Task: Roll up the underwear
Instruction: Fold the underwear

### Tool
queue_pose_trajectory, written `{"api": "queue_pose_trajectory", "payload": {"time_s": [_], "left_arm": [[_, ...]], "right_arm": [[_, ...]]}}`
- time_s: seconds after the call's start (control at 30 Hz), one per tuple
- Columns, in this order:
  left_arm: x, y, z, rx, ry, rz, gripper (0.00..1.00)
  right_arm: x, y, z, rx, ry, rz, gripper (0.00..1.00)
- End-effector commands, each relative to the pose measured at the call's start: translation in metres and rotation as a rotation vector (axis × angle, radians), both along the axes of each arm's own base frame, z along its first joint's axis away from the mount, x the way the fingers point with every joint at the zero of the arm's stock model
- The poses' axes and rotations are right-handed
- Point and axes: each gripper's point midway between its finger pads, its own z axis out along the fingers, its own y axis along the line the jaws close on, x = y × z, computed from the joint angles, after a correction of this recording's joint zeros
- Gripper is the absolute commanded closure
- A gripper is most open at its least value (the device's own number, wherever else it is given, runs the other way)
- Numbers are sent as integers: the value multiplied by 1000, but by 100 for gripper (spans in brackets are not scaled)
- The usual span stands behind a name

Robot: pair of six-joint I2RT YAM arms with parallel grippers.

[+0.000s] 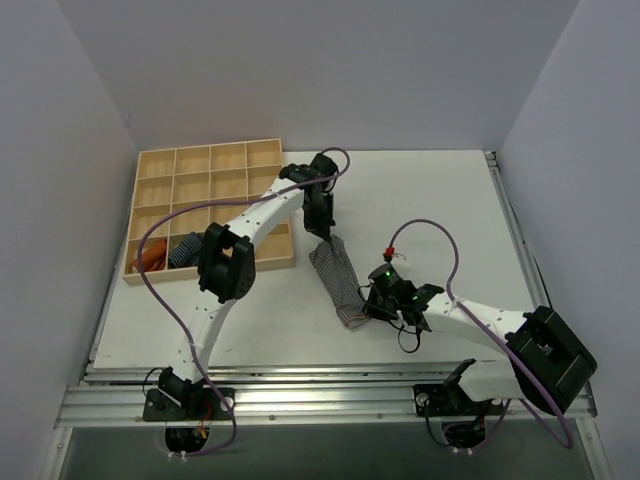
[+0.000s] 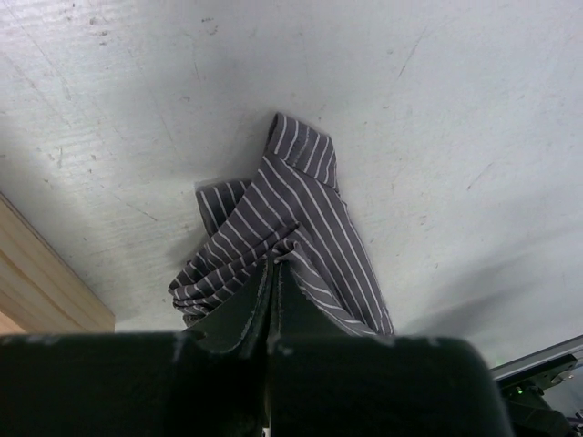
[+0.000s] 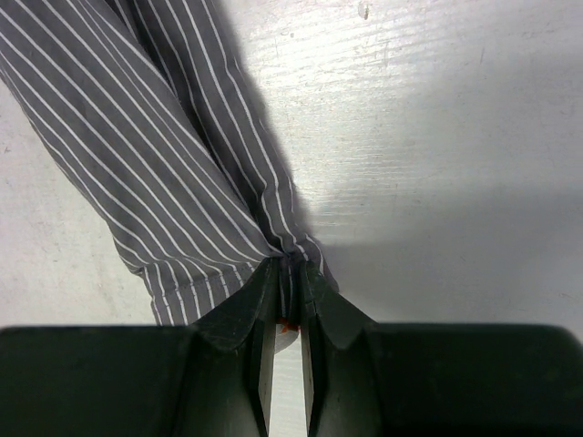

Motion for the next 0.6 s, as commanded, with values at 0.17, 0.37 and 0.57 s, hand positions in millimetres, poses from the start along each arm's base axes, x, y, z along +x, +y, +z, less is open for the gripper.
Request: {"api": "queue_pose_trajectory", "payload": {"time_s": [0.17,0.37,0.57], "left_arm": [[26,-35,23,-204,-99,-88,98],[27,-61,32,-340,-106,-182,90],[26,-50,32,-286,-106,-208,72]], "right_arm": [[-23,-32,-19,-139,76,-24,100],[-21,-33,-18,-144,69,-32,100],[-19,-31,-17,-140,69,-37,100]]}}
